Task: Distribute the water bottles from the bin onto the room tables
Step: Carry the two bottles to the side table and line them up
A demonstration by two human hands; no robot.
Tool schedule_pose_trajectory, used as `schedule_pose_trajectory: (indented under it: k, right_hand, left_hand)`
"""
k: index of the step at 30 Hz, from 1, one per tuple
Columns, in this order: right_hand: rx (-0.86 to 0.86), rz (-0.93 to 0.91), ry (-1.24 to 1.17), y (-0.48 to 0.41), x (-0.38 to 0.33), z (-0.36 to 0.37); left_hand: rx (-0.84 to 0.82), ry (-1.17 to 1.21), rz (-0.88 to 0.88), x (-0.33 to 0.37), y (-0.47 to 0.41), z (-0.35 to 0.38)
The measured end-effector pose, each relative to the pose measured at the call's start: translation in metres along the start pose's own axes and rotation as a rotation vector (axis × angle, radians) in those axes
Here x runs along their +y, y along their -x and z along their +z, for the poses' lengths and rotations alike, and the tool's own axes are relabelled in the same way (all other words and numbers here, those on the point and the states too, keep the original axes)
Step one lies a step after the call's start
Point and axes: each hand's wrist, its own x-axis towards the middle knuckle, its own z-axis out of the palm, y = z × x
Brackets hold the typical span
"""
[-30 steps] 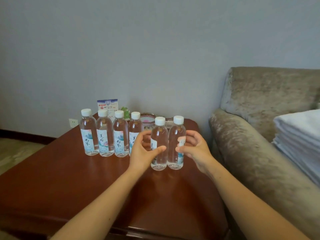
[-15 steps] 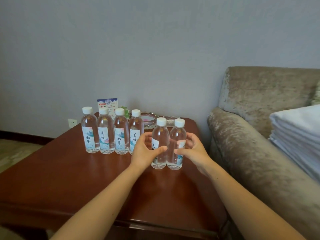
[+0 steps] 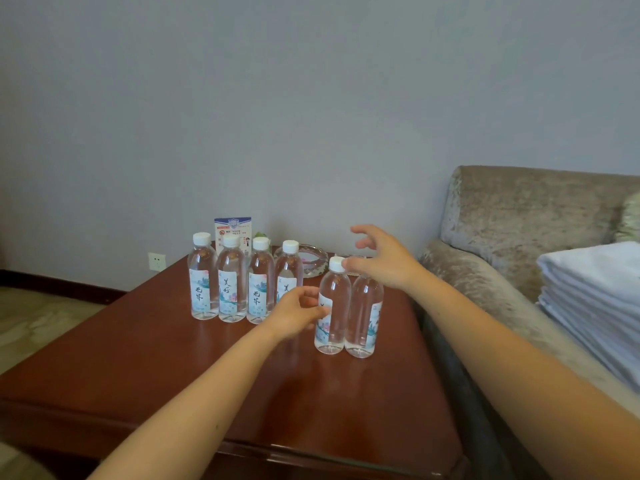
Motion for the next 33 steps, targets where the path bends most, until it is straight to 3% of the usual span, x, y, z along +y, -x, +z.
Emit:
schedule_pose_trajectory:
  k: [5, 16, 23, 33]
  right_hand:
    - [-0.115, 0.035, 0.441, -0.022, -0.018, 0.006]
    - [-0.194, 0.017, 0.726, -0.047, -0.018, 0.017]
    - [-0.193, -0.063, 0.796, -0.055, -0.021, 0.022]
    - [-0.144, -0.045, 0.668, -0.071, -0.010, 0.036]
  left_hand:
    - [-0.012, -0.023, -0.032, -0.001, 0.006, -0.002]
    - [-0.077, 0.002, -0.071, -0.010, 0.010, -0.002]
    - [-0.088, 0.026, -0.078, -0.012, 0.009, -0.005]
    - [-0.024, -0.006, -0.068, -0.017, -0.003, -0.004]
